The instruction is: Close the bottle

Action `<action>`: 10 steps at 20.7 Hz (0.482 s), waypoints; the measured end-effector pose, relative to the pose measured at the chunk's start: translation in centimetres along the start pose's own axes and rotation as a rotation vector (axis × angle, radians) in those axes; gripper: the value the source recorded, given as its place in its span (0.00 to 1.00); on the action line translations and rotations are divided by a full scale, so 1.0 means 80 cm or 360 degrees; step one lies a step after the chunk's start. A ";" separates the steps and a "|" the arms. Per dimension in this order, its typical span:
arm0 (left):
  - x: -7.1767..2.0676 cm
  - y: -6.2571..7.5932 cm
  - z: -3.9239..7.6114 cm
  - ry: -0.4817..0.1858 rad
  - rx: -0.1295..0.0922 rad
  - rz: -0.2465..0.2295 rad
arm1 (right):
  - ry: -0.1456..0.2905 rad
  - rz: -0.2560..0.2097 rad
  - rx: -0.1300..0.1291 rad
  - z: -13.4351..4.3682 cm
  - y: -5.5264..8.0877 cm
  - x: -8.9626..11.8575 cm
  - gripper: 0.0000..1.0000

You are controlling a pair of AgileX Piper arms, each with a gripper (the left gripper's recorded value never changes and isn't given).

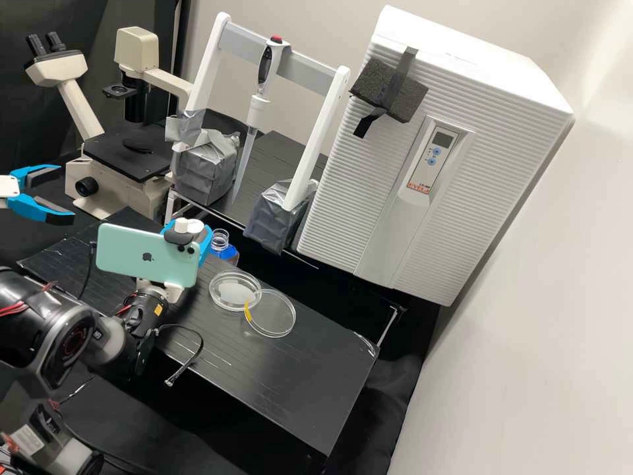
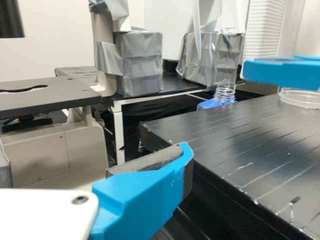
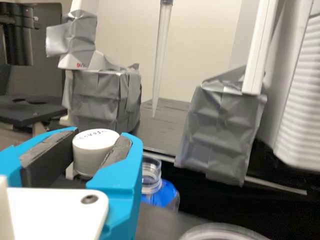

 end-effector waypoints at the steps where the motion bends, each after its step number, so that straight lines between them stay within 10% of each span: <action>1: 0.000 0.001 0.000 0.0001 0.0005 0.0006 | 0.0008 0.0009 -0.0005 0.000 0.002 0.005 0.00; 10: -0.003 0.002 0.001 0.0034 -0.0015 0.0027 | -0.0058 0.0082 -0.0080 0.012 0.011 0.044 0.00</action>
